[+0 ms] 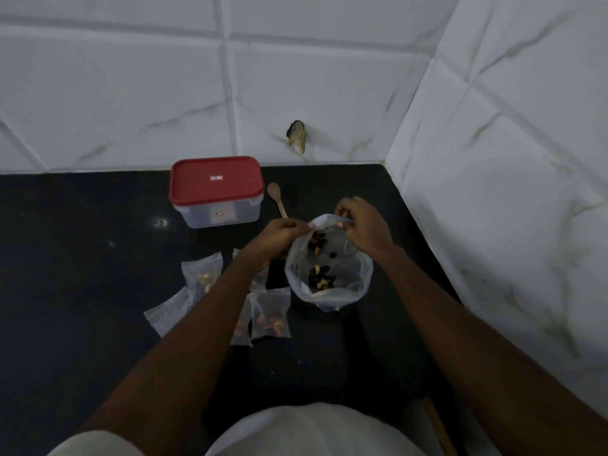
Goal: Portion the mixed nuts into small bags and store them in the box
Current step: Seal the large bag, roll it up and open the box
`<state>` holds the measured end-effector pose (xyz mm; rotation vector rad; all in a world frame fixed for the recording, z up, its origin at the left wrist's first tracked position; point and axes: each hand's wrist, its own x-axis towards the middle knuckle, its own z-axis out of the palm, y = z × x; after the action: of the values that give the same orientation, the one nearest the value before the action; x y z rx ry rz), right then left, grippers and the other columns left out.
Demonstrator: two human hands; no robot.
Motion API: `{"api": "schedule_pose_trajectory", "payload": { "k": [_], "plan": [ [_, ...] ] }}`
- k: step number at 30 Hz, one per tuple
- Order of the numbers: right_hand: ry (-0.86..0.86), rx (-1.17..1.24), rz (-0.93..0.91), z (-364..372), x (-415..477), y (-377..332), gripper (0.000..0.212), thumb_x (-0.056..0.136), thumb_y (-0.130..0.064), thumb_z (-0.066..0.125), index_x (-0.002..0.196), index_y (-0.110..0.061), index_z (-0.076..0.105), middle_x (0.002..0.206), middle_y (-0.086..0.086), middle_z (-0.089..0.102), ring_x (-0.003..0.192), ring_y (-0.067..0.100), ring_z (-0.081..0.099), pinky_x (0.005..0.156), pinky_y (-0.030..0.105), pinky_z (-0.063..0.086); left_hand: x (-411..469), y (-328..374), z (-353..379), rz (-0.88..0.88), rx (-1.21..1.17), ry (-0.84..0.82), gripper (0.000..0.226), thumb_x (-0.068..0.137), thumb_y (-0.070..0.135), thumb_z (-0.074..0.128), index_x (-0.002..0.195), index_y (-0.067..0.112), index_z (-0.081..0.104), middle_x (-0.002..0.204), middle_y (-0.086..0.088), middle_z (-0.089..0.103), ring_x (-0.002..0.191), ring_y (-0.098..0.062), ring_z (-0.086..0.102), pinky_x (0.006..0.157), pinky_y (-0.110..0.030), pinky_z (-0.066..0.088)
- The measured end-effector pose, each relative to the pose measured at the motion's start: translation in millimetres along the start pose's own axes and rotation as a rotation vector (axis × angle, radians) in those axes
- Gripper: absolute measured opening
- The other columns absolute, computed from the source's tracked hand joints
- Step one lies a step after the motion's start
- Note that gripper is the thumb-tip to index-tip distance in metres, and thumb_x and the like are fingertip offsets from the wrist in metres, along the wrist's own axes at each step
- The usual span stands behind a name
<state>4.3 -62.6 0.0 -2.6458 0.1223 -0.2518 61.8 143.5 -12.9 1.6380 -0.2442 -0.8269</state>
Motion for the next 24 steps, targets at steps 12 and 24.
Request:
{"api": "schedule_pose_trajectory", "payload": {
  "k": [12,24],
  "plan": [
    [-0.012,0.166,0.238,-2,-19,13,0.026,0.082,-0.033,0.076,0.1,-0.025,0.059,0.091,-0.008,0.061,0.081,0.007,0.057,0.066,0.027,0.045,-2,-7,8,0.221,0.293,0.335,0.017,0.091,0.031,0.065,0.101,0.017,0.064,0.096,0.004,0.063,0.086,-0.007,0.06,0.07,-0.021,0.048],
    [0.1,0.171,0.383,3,-43,21,0.013,0.084,-0.017,0.073,0.085,-0.02,0.06,0.08,-0.003,0.062,0.078,0.016,0.06,0.067,0.029,0.046,-16,-11,-2,0.061,0.165,0.245,0.016,0.086,0.014,0.069,0.101,0.017,0.066,0.104,-0.004,0.068,0.089,-0.016,0.069,0.072,-0.03,0.058]
  ]
}}
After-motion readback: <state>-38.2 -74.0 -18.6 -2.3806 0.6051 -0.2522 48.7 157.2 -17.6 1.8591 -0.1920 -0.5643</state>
